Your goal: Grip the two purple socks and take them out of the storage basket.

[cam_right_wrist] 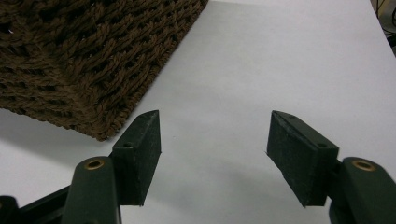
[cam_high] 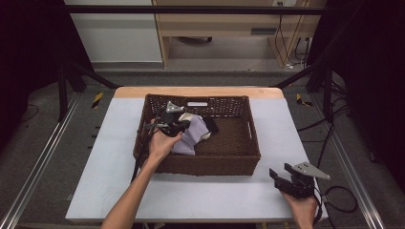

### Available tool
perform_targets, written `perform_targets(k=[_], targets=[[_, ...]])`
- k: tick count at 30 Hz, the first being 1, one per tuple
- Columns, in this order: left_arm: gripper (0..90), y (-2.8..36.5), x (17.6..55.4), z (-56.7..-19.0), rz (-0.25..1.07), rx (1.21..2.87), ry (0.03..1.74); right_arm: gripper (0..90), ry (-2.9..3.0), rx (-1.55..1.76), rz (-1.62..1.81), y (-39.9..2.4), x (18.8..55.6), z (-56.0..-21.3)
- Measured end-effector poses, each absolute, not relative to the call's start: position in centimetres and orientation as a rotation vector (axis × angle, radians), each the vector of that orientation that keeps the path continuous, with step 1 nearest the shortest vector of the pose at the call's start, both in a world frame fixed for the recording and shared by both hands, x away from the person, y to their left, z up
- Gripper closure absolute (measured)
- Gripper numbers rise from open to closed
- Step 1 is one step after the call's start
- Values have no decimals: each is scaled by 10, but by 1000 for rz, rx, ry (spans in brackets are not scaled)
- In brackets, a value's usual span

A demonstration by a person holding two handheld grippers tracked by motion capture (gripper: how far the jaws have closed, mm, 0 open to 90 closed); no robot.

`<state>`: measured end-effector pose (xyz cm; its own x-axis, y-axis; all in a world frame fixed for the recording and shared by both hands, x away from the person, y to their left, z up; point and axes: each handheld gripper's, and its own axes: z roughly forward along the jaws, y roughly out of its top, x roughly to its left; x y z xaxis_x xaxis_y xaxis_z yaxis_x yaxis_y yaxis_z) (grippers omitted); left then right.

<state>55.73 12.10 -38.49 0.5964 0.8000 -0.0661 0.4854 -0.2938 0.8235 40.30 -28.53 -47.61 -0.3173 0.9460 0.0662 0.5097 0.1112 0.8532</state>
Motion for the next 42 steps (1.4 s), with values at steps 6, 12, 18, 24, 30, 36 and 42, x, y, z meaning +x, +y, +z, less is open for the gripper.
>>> perform_targets(k=[6,12,18,24,30,36,42], targets=[[868,136,543,-354,506,1809,952,353,1885,1411,1123,-285,403,-476],[868,148,531,-339,512,1747,917,352,1885,1412,1120,-286,403,-476],[868,157,513,-322,519,1701,868,352,1883,1414,1118,-286,403,-476],[868,162,491,-306,512,1670,808,352,1883,1409,1115,-286,403,-476],[869,167,467,-296,494,1650,755,352,1878,1411,1116,-287,403,-476],[869,173,447,-292,488,1647,715,352,1877,1416,1117,-286,402,-476],[869,177,425,-286,485,1644,666,353,1876,1412,1112,-286,403,-476]])
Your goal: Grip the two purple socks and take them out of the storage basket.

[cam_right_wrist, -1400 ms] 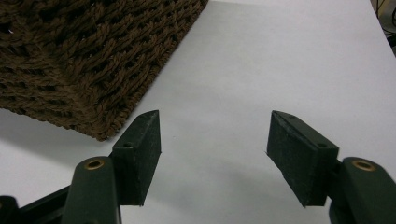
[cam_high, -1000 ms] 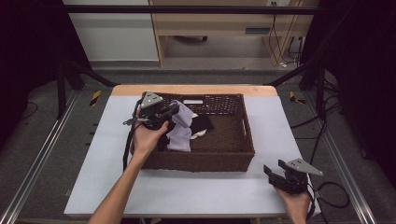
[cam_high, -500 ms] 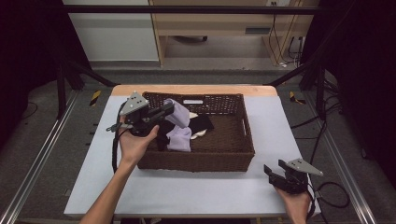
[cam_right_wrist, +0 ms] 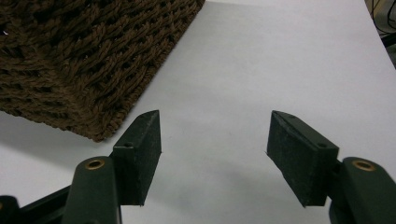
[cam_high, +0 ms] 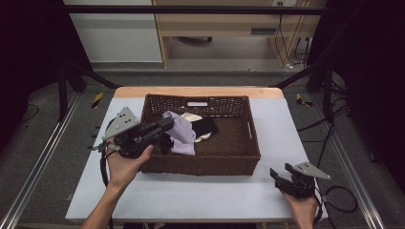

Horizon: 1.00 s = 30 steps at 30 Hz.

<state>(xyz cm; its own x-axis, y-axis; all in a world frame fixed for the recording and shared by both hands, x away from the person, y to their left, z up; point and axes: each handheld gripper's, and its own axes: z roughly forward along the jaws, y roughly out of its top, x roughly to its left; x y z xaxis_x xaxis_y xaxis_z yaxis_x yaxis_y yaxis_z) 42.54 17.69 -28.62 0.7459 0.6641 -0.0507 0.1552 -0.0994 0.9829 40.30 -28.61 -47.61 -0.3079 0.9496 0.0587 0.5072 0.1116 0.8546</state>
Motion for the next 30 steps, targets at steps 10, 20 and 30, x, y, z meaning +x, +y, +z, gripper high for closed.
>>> perform_targets(k=[10,20,30], targets=[[869,181,390,-296,458,1659,617,352,1875,1412,1109,-286,402,-476],[868,188,366,-306,441,1674,590,353,1874,1414,1110,-285,402,-476],[869,188,350,-338,378,1746,612,352,1873,1418,1112,-285,401,-475]])
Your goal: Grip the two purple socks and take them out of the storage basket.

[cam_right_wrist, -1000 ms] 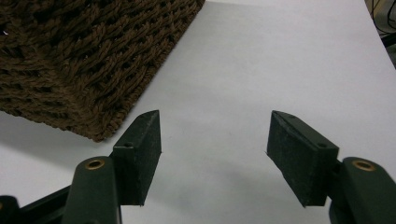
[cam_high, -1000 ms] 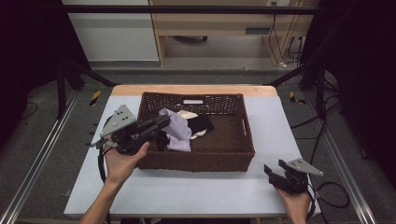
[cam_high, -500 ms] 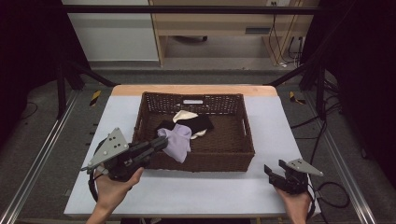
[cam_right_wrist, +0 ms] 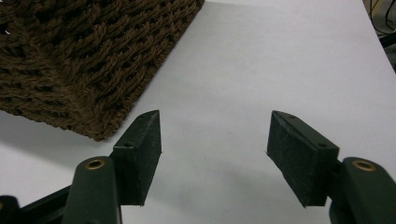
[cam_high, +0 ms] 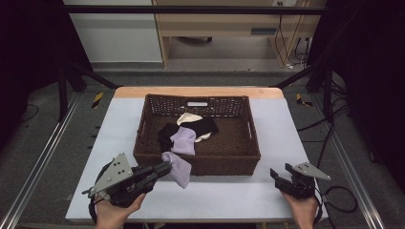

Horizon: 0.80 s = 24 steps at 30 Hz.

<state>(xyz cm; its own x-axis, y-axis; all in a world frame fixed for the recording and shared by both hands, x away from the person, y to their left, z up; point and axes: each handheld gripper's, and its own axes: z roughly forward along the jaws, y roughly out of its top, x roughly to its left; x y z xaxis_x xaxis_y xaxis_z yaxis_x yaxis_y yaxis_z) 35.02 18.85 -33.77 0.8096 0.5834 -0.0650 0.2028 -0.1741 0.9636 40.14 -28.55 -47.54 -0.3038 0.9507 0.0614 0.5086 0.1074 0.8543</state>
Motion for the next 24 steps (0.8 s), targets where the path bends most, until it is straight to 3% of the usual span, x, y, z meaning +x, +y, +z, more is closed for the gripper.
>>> perform_targets(k=[24], targets=[[866,173,372,-434,230,2037,807,352,1877,1410,1108,-286,401,-476]])
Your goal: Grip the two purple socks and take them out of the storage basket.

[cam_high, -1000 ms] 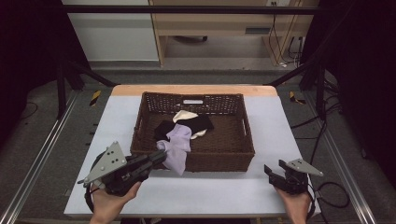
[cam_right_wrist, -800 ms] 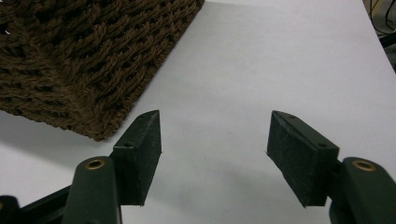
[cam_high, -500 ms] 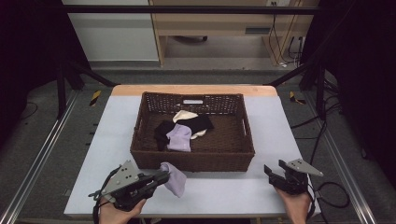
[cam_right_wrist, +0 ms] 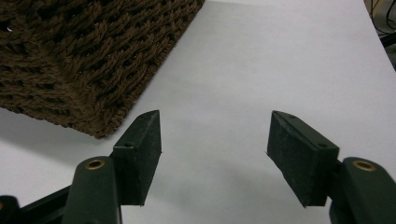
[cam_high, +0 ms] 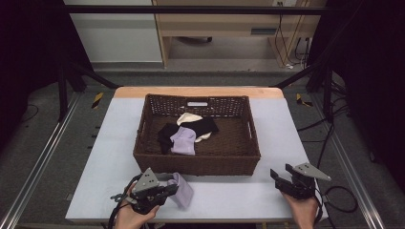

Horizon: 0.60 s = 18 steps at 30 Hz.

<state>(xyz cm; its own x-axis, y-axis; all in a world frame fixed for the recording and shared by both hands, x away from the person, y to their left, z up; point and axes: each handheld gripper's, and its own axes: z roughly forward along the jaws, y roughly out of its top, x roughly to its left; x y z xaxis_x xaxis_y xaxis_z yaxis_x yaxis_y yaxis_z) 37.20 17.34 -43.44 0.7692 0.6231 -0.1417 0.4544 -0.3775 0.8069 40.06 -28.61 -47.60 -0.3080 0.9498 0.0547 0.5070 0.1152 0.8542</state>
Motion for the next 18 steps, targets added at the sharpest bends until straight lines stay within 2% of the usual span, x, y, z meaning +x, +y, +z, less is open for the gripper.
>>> perform_targets(k=[5,10,15,18], targets=[[848,171,376,-445,242,2066,821,351,1881,1413,1109,-285,400,-476],[732,171,377,-446,248,2057,825,351,1881,1405,1104,-286,400,-477],[648,174,375,-436,267,2004,830,349,1881,1407,1105,-286,400,-477],[627,176,375,-429,289,1979,831,348,1881,1408,1105,-286,400,-477]])
